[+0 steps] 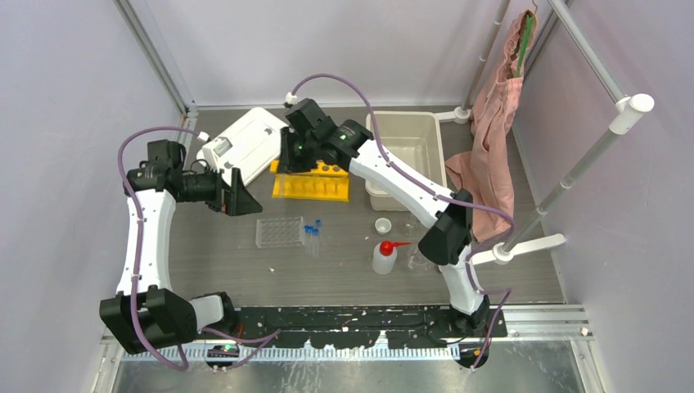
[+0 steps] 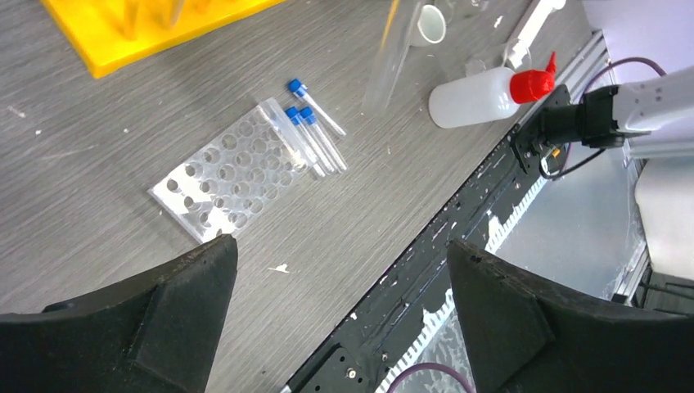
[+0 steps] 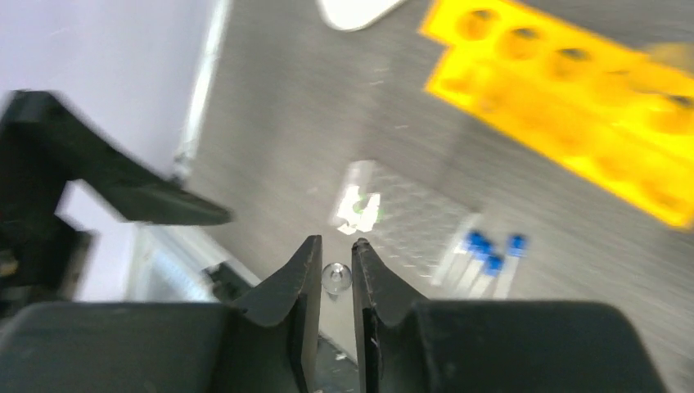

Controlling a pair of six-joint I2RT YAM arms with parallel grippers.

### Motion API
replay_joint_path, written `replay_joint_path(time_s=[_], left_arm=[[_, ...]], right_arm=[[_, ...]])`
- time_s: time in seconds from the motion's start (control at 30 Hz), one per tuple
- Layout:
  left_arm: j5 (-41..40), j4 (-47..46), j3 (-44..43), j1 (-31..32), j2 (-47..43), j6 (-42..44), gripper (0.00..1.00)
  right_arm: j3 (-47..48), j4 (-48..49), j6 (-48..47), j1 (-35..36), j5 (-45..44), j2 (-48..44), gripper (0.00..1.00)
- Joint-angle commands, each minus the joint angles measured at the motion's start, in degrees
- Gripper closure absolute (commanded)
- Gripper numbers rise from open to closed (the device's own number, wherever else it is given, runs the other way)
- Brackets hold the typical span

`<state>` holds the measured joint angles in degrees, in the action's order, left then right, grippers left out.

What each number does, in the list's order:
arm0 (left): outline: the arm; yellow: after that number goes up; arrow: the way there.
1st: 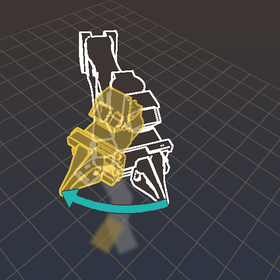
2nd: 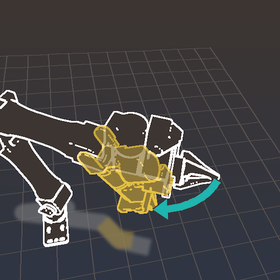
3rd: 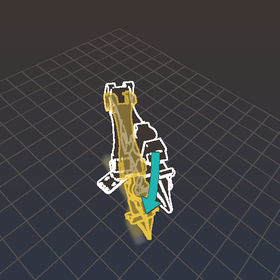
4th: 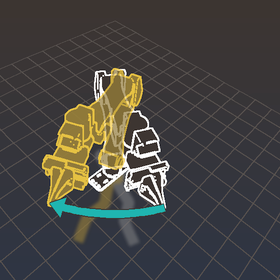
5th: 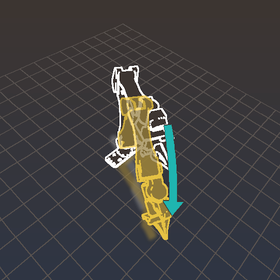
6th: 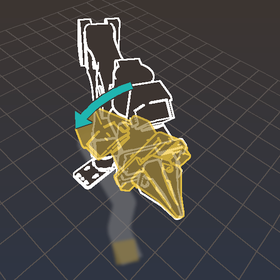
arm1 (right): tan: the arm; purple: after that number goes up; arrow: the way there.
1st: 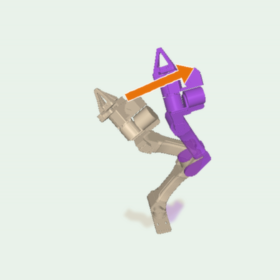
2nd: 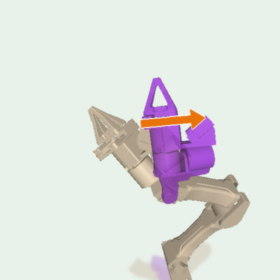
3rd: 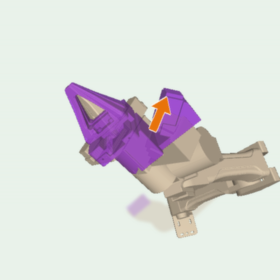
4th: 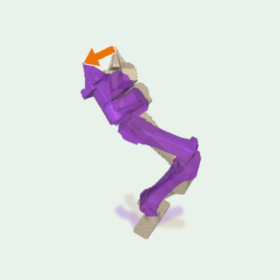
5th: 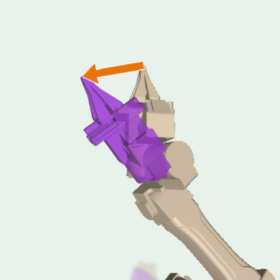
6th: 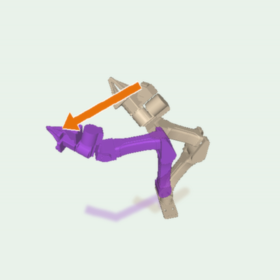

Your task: Organize the chemistry lab equipment

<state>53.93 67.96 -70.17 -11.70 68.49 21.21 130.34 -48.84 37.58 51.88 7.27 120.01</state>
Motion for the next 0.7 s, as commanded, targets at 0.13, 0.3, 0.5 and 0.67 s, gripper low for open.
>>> replay_joint_path(time_s=[0.13,0.3,0.5,0.67], left_arm=[[-5.9,-4.6,-1.2,0.0,3.7,-7.2,0.00],[-7.8,-5.6,-1.2,-0.1,4.2,-9.0,0.00],[-9.3,-5.5,-1.1,0.0,4.0,-9.0,0.00],[-9.8,-5.2,-0.9,0.0,4.3,-8.6,0.00]], right_arm=[[-23.7,15.1,-11.1,-0.7,-32.8,-17.4,0.99],[-37.1,28.6,-14.3,-0.8,-38.7,-21.3,0.99],[-41.9,36.1,-15.5,-0.8,-38.5,-20.0,0.99],[-42.2,39.5,-16.5,-0.7,-38.5,-17.5,0.99]])
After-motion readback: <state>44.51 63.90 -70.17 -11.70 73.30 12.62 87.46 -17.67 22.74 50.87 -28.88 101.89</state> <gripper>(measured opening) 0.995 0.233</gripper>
